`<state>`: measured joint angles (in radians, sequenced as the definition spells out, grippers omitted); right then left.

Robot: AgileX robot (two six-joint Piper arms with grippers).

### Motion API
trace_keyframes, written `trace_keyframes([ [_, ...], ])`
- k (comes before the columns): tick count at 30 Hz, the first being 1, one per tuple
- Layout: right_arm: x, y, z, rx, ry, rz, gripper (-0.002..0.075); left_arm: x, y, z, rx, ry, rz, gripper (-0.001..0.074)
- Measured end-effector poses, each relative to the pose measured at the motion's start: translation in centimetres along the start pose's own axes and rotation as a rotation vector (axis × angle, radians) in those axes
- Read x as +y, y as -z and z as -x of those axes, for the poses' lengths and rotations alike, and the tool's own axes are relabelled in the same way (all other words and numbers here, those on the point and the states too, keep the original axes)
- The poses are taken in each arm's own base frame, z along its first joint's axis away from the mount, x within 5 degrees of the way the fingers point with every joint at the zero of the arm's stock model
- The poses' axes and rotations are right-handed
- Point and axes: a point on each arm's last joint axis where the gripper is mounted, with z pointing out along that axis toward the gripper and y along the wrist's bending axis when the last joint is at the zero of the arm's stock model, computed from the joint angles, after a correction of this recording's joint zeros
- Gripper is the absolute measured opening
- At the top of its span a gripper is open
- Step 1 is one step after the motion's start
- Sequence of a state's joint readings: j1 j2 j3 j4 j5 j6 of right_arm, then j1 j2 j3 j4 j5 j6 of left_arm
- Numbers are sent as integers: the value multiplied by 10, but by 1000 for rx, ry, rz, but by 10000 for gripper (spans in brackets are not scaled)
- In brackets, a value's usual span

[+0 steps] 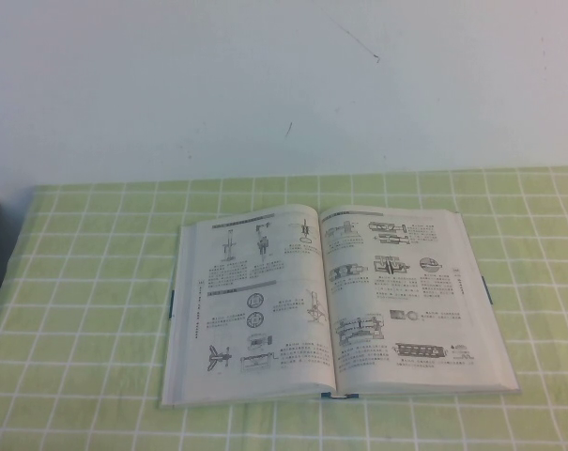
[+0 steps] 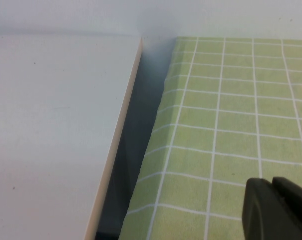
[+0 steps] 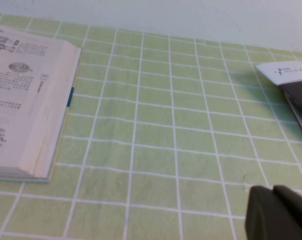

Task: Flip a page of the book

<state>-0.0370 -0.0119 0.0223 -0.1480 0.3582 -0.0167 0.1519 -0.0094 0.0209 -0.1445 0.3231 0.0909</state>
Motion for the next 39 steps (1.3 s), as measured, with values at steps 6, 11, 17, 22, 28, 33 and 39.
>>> trace_keyframes([
  [6, 0, 0, 0, 0, 0, 0, -3, -1, 0, 0, 0, -3, -10, -4],
  [11, 0, 0, 0, 0, 0, 0, -3, -3, 0, 0, 3, -18, -63, -4],
  [17, 0, 0, 0, 0, 0, 0, -3, -4, 0, 0, 4, -22, -75, -4],
  [22, 0, 0, 0, 0, 0, 0, -3, -4, 0, 0, 4, -22, -75, -4],
  [28, 0, 0, 0, 0, 0, 0, -3, -4, 0, 0, 4, -22, -75, -4],
  [33, 0, 0, 0, 0, 0, 0, -3, -4, 0, 0, 4, -22, -75, -4],
  [39, 0, 0, 0, 0, 0, 0, -3, -4, 0, 0, 4, -22, -75, -4],
])
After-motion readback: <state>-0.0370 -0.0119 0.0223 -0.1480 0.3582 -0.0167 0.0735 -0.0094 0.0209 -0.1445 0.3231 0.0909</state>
